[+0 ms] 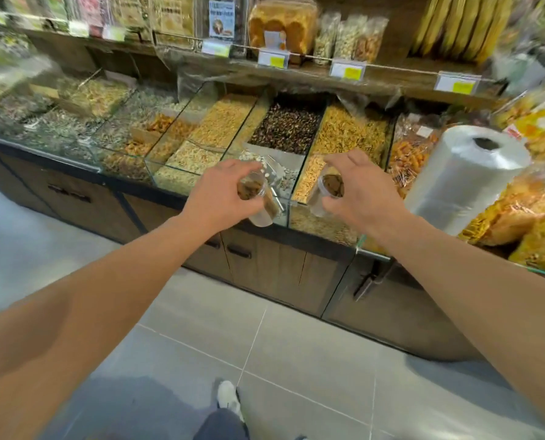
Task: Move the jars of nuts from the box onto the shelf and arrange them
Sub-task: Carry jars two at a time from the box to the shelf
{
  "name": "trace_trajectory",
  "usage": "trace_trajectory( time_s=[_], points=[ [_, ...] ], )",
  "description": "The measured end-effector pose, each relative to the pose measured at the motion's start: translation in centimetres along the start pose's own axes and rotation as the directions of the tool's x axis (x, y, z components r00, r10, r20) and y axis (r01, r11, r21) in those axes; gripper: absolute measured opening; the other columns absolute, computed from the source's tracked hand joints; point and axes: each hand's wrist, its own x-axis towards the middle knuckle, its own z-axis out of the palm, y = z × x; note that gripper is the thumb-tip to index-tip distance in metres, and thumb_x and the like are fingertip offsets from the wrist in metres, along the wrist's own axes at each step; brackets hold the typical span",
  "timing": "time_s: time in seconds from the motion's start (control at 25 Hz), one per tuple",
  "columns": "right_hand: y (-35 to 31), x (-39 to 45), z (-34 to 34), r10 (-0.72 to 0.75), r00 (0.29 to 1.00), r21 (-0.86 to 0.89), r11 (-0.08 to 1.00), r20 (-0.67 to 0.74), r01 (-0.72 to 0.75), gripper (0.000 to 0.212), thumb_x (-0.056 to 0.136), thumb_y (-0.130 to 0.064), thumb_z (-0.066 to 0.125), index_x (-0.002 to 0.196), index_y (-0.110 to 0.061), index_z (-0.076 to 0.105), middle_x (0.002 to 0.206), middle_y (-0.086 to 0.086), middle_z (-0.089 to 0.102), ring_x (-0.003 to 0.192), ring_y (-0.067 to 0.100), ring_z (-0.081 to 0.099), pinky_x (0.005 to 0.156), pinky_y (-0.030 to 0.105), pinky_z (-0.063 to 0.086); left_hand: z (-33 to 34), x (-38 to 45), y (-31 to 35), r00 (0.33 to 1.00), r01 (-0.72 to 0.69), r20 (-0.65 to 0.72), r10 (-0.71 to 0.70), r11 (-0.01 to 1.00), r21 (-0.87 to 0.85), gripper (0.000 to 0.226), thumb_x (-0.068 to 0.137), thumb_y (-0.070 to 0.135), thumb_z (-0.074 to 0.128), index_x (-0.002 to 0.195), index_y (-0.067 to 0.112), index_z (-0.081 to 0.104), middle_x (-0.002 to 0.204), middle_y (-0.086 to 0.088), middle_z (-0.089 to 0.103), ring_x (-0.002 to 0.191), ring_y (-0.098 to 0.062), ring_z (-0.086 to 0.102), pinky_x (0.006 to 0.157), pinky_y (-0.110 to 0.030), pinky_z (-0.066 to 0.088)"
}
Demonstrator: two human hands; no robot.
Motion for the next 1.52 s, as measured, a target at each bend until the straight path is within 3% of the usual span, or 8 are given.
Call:
trace_trajectory(
  time_s=[0.16, 0.36, 0.52, 0.72, 1.12, 1.36, 1.52],
  points=[
    [1.3, 6.0, 0.9, 0.07, 0.997, 0.017, 0.997, -0.037, -0.069, 0.067, 0.08, -0.03, 0.068, 0.141, -0.021, 0.042, 0.134, 0.004, 0.046, 0.108, 0.028, 0.056, 0.084, 0.033, 0.046, 1.5, 7.5, -2.3, 0.997, -0.072, -0.002, 0.072, 0.997, -0.018, 0.061, 0.075, 0.044, 0.063, 0.133, 0.026, 0.055, 0.13, 0.001, 0.059, 0.117, -0.016, 0.054, 0.098, -0.031, 0.04],
    [2.9, 15.5, 2.2, 0.183, 0.981, -0.088, 0.978, -0.062, -0.188, 0.062, 0.081, -0.032, 0.065, 0.138, -0.022, 0.043, 0.134, 0.005, 0.046, 0.108, 0.029, 0.057, 0.083, 0.034, 0.048, 2.8, 18.7, -6.8, 0.983, -0.176, 0.036, 0.178, 0.983, -0.05, 0.06, 0.076, 0.044, 0.065, 0.133, 0.029, 0.054, 0.122, 0.005, 0.061, 0.109, -0.01, 0.055, 0.091, -0.03, 0.047],
    [4.2, 21.1, 1.7, 0.313, 0.945, -0.077, 0.944, -0.096, -0.321, 0.065, 0.079, -0.033, 0.066, 0.139, -0.023, 0.043, 0.135, 0.004, 0.046, 0.107, 0.028, 0.057, 0.084, 0.034, 0.049, 2.9, 26.2, -8.7, 0.969, -0.238, 0.05, 0.244, 0.967, -0.093, 0.058, 0.078, 0.041, 0.068, 0.133, 0.028, 0.055, 0.124, 0.005, 0.061, 0.106, -0.007, 0.055, 0.085, -0.02, 0.039],
    [7.0, 26.5, 0.4, 0.395, 0.898, -0.098, 0.903, -0.193, -0.418, 0.063, 0.08, -0.033, 0.067, 0.138, -0.023, 0.044, 0.134, 0.004, 0.047, 0.108, 0.028, 0.056, 0.085, 0.034, 0.045, 4.1, 34.4, -9.2, 0.941, -0.314, 0.086, 0.327, 0.94, -0.135, 0.06, 0.076, 0.046, 0.064, 0.132, 0.029, 0.054, 0.125, 0.003, 0.06, 0.114, -0.013, 0.055, 0.095, -0.03, 0.044],
    [17.9, 36.3, -1.3, 0.403, 0.865, -0.077, 0.893, -0.298, -0.443, 0.064, 0.077, -0.033, 0.07, 0.135, -0.021, 0.048, 0.127, 0.005, 0.05, 0.105, 0.027, 0.056, 0.085, 0.036, 0.047, 9.4, 47.5, -5.8, 0.932, -0.334, 0.09, 0.35, 0.929, -0.158, 0.06, 0.076, 0.045, 0.066, 0.133, 0.026, 0.056, 0.129, 0.003, 0.06, 0.119, -0.014, 0.053, 0.101, -0.034, 0.042],
    [27.3, 42.9, -3.4, 0.41, 0.856, -0.059, 0.892, -0.315, -0.449, 0.061, 0.08, -0.033, 0.069, 0.136, -0.023, 0.047, 0.13, 0.004, 0.048, 0.11, 0.025, 0.054, 0.081, 0.029, 0.034, 13.4, 55.5, -2.1, 0.934, -0.323, 0.104, 0.342, 0.933, -0.161, 0.063, 0.073, 0.049, 0.062, 0.132, 0.027, 0.056, 0.13, 0.004, 0.06, 0.121, -0.015, 0.052, 0.104, -0.037, 0.041],
    [32.3, 48.0, -3.6, 0.411, 0.86, -0.039, 0.896, -0.302, -0.442, 0.062, 0.08, -0.031, 0.07, 0.137, -0.022, 0.046, 0.132, 0.005, 0.046, 0.111, 0.026, 0.054, 0.086, 0.031, 0.04, 15.1, 59.1, -0.4, 0.935, -0.318, 0.109, 0.338, 0.934, -0.164, 0.06, 0.076, 0.042, 0.069, 0.132, 0.026, 0.057, 0.131, 0.006, 0.059, 0.12, -0.011, 0.051, 0.099, -0.023, 0.035]
  ],
)
